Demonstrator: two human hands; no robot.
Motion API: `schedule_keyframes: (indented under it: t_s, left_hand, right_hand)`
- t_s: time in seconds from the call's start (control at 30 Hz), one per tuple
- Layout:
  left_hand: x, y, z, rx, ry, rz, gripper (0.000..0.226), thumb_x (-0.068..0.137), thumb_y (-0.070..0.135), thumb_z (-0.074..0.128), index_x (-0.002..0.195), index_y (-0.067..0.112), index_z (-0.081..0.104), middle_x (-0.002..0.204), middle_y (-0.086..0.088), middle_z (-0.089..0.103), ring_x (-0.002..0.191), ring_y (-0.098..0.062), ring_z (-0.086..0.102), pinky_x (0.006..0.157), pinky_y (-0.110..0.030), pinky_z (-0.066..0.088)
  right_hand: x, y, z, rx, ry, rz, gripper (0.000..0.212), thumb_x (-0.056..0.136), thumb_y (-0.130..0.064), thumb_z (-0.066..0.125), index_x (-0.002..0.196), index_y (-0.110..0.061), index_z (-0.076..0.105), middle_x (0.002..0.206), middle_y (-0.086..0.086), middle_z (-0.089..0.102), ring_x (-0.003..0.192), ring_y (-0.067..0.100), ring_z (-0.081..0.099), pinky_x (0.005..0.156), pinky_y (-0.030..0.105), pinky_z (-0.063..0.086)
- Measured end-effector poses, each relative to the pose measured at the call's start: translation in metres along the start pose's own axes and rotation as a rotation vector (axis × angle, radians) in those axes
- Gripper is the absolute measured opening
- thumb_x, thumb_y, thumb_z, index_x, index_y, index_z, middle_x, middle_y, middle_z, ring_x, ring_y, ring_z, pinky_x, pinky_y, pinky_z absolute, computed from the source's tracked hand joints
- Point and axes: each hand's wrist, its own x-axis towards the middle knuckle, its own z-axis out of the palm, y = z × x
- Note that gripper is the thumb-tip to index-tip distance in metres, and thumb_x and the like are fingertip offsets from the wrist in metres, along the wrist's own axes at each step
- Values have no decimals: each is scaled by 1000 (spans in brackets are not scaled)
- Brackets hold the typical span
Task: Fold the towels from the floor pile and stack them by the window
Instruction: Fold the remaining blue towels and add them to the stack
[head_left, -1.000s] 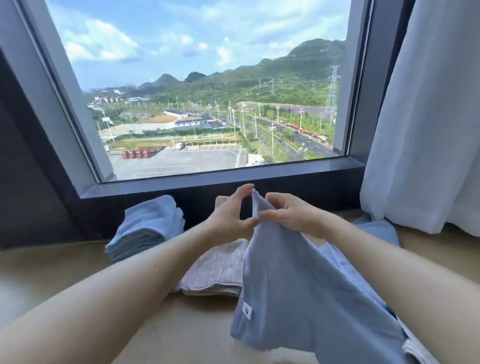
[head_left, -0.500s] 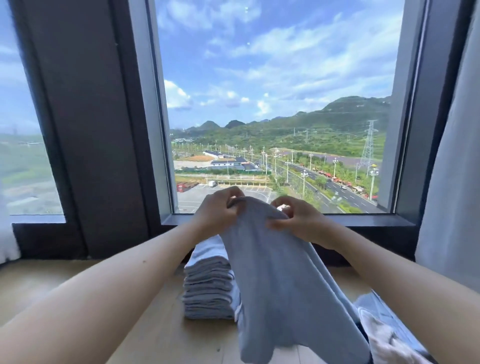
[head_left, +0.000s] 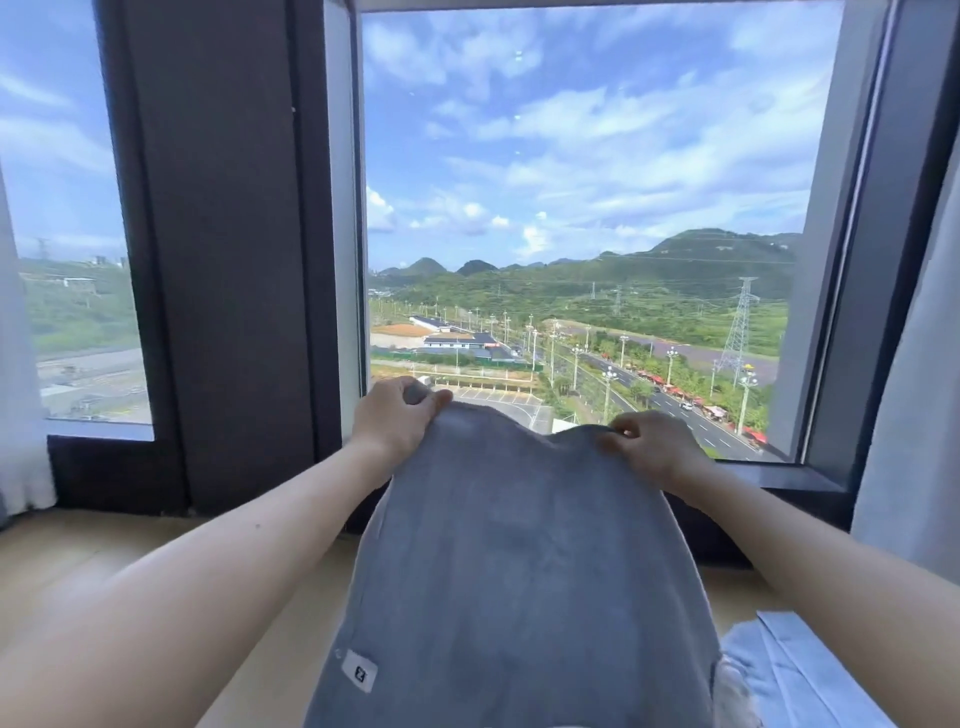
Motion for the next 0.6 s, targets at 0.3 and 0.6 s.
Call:
schedule_keyframes:
  t_s: [0.3, 0.6]
  left_hand:
    - [-18, 12, 47, 223, -348, 245, 31, 76, 35, 75, 95, 12, 67, 75, 3, 58, 72, -9, 51, 55, -11, 34]
    - [-17, -14, 32, 70, -139, 226, 14, 88, 21, 61, 78, 13, 67, 66, -2, 59, 62, -11, 52, 59, -16, 40]
  right_hand:
    - [9, -44, 27, 119, 52, -255, 13, 83, -15, 64, 87, -10, 75, 79, 2, 65, 77, 10, 54, 59, 7, 35]
    - [-3, -55, 48, 240, -51, -203, 22, 84, -27, 66, 65, -17, 59, 59, -10, 48, 57, 2, 40, 53, 16, 30]
